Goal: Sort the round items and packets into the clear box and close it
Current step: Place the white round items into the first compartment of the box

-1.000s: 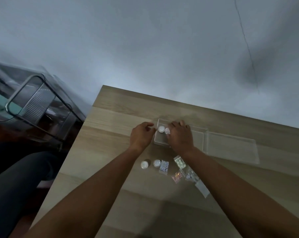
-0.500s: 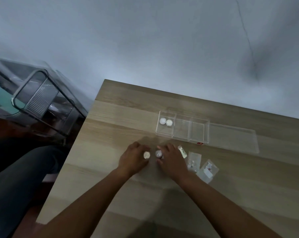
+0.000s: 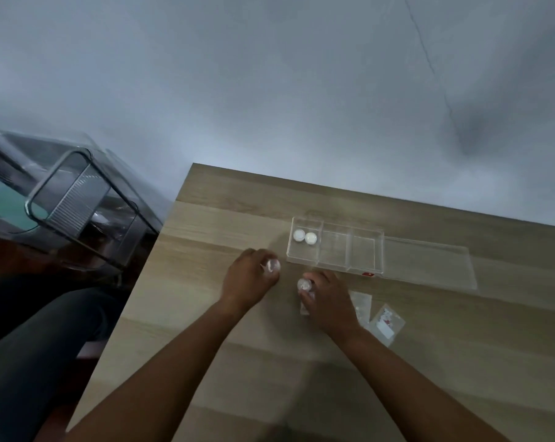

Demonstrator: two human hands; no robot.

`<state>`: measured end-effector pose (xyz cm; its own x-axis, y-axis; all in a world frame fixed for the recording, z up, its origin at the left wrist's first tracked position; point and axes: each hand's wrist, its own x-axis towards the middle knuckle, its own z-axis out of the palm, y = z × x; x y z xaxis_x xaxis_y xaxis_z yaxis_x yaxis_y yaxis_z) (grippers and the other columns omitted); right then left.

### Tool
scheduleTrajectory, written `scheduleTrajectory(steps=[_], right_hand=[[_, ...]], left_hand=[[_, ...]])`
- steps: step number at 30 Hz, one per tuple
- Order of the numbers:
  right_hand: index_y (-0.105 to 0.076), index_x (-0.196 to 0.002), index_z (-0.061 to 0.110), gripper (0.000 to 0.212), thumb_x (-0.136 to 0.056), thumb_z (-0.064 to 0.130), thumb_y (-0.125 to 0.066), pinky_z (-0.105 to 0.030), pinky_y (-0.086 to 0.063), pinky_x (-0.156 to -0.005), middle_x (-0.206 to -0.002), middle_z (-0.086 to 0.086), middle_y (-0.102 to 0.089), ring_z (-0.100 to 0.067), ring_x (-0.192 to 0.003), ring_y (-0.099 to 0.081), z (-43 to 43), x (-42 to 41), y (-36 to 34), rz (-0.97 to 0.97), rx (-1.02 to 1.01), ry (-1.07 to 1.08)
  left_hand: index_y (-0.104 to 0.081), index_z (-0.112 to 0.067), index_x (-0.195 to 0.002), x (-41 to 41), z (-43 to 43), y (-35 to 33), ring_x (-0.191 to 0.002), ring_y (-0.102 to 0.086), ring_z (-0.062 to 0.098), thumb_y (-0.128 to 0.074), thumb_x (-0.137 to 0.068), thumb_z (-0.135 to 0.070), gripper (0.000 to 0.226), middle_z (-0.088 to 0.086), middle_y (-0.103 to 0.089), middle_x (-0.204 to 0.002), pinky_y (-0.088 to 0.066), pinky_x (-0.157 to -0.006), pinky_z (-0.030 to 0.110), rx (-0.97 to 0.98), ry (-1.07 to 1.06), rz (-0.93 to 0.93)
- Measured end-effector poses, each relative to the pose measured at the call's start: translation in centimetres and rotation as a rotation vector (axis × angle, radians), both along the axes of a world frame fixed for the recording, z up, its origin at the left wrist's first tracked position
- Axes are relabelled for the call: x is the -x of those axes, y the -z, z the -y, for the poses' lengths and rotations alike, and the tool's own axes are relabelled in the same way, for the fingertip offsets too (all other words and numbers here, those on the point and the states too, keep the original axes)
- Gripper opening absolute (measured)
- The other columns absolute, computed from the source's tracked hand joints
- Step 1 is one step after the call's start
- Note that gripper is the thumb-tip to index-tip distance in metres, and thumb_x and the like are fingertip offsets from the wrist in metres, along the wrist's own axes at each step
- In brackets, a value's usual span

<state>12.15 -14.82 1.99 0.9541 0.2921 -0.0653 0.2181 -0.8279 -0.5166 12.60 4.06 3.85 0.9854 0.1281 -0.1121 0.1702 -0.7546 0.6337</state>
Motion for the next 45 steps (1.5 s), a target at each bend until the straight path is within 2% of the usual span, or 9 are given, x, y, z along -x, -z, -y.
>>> scheduleTrajectory(steps=[3,6,11,15,21,27,31,35,45], right_hand=[[-0.06,-0.118,0.015,0.029,-0.095,0.026,-0.046,-0.029,-0.04,-0.1,-0.123,-0.002,-0.062,-0.019,-0.113,-0.053,0.8,-0.1,-0.7,0.054,0.118,-0.106],[-0.071,-0.096,0.011,0.014,-0.082,0.013,-0.067,-0.036,-0.053,-0.083,-0.102,-0.008,-0.072,-0.025,-0.093,-0.064,1.5,0.1,-1.3,0.114,0.184,-0.128],[-0.066,-0.109,0.01,0.026,-0.083,0.014,-0.066,-0.033,-0.043,-0.09,-0.107,-0.01,-0.065,-0.027,-0.1,-0.058,2.9,0.5,-1.3,0.016,-0.102,0.146],[-0.067,-0.106,0.012,0.026,-0.081,0.016,-0.068,-0.028,-0.033,-0.091,-0.104,-0.007,-0.069,-0.027,-0.098,-0.062,4.3,0.2,-1.1,0.07,-0.065,0.162],[-0.066,-0.113,0.012,0.033,-0.08,0.017,-0.071,-0.039,-0.046,-0.091,-0.107,-0.009,-0.068,-0.031,-0.099,-0.061,5.3,-0.7,-1.0,0.096,-0.108,0.248],[-0.066,-0.113,0.01,0.033,-0.081,0.013,-0.07,-0.038,-0.046,-0.088,-0.107,-0.01,-0.067,-0.029,-0.099,-0.058,4.9,-2.8,-2.6,0.125,-0.184,0.275],[-0.064,-0.117,0.014,0.033,-0.085,0.018,-0.066,-0.035,-0.044,-0.091,-0.113,-0.008,-0.066,-0.027,-0.102,-0.058,3.8,-5.8,-3.7,-0.016,-0.15,0.185],[-0.066,-0.115,0.014,0.032,-0.083,0.016,-0.064,-0.036,-0.043,-0.094,-0.117,-0.011,-0.067,-0.031,-0.109,-0.058,1.6,-8.5,-4.6,-0.074,-0.088,0.032],[-0.073,-0.094,0.012,0.022,-0.083,0.024,-0.057,-0.039,-0.052,-0.08,-0.098,-0.012,-0.075,-0.034,-0.096,-0.067,-1.7,-11.0,-3.2,0.031,0.542,-0.274]], left_hand=[[-0.068,-0.023,-0.112,-3.4,0.9,-1.6,-0.084,-0.063,0.014,-0.068,-0.082,-0.033,0.031,0.0,-0.067,-0.099,-0.052,-0.077,0.029,-0.026,0.088,0.055],[-0.071,-0.023,-0.105,-6.6,2.0,-2.3,-0.089,-0.065,0.018,-0.07,-0.08,-0.033,0.027,0.001,-0.07,-0.1,-0.051,-0.078,0.03,-0.096,0.192,0.05],[-0.07,-0.027,-0.11,-9.9,3.9,-2.2,-0.109,-0.059,0.024,-0.06,-0.086,-0.029,0.025,0.001,-0.07,-0.114,-0.05,-0.083,0.036,-0.47,0.439,-0.013],[-0.072,-0.025,-0.107,-11.0,4.8,-1.7,-0.109,-0.057,0.025,-0.06,-0.086,-0.029,0.025,0.001,-0.073,-0.111,-0.044,-0.079,0.033,-0.78,0.631,-0.003],[-0.072,-0.028,-0.106,-11.1,4.9,-0.9,-0.11,-0.055,0.023,-0.06,-0.086,-0.039,0.026,-0.002,-0.074,-0.107,-0.045,-0.079,0.034,-0.884,0.714,-0.027],[-0.069,-0.035,-0.109,-11.1,4.2,-0.6,-0.109,-0.055,0.023,-0.067,-0.082,-0.038,0.028,-0.004,-0.068,-0.113,-0.047,-0.078,0.035,-0.724,0.667,0.002],[-0.068,-0.033,-0.097,-10.7,3.4,-1.3,-0.097,-0.062,0.018,-0.071,-0.078,-0.033,0.02,-0.003,-0.065,-0.1,-0.048,-0.074,0.031,-0.321,0.3,0.07],[-0.067,-0.027,-0.1,-9.2,2.7,-0.8,-0.098,-0.066,0.023,-0.069,-0.078,-0.025,0.022,0.003,-0.072,-0.101,-0.049,-0.082,0.032,0.014,-0.026,-0.107],[-0.069,-0.019,-0.099,-7.7,2.5,0.7,-0.088,-0.072,0.023,-0.072,-0.075,-0.016,0.024,0.008,-0.076,-0.093,-0.059,-0.082,0.043,0.32,-0.214,-0.22]])
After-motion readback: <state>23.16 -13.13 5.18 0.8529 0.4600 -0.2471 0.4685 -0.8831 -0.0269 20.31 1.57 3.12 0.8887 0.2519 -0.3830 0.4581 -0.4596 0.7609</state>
